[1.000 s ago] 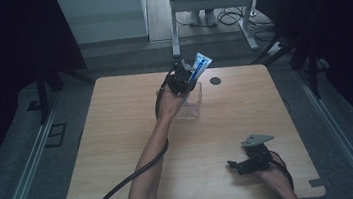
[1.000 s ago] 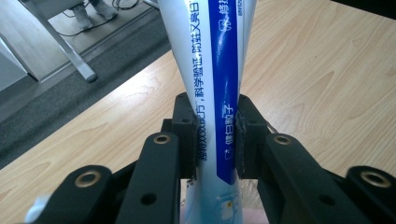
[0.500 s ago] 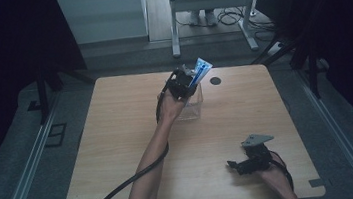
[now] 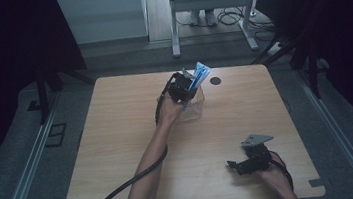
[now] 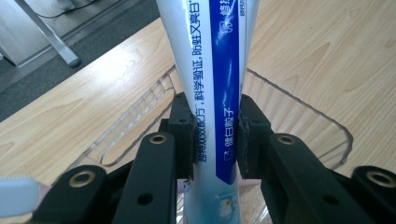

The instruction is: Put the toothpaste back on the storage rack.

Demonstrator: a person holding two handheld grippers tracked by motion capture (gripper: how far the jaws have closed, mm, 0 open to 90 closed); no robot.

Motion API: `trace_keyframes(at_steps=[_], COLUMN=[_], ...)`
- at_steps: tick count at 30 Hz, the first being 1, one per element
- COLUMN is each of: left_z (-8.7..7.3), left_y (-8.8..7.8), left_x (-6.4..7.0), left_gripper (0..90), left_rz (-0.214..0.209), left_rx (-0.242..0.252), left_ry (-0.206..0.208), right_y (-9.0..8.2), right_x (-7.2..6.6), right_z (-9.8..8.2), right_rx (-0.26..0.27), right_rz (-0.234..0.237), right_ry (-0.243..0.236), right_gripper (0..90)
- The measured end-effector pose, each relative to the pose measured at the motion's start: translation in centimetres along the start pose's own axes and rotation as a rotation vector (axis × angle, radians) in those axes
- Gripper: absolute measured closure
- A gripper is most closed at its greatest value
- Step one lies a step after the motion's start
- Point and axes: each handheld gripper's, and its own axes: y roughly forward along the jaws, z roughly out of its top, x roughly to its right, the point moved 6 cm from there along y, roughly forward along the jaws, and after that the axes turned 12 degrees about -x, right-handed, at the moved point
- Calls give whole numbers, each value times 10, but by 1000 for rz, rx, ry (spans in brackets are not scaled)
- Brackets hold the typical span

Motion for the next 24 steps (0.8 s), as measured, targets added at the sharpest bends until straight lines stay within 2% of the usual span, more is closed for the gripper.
trace_keyframes(at_steps=[12,15,20,24], left_z=[-5,-5,-5,-3], left_y=[0,-1,-2,-4], left_x=[3,4,4,5], left_gripper=[682,621,575,514], left_rz=[-11,6,-11,-2], left_rx=[-25,-28,-23,-16], left_ry=[13,14,7,6], right_y=[0,0,0,0], right_x=[0,-1,0,0], right_z=[0,0,0,0], right_rx=[-2,-3,-3,-4], right_rz=[-1,-1,0,0], right_ry=[-3,-4,-4,-4], right_gripper=[47,48,48,48])
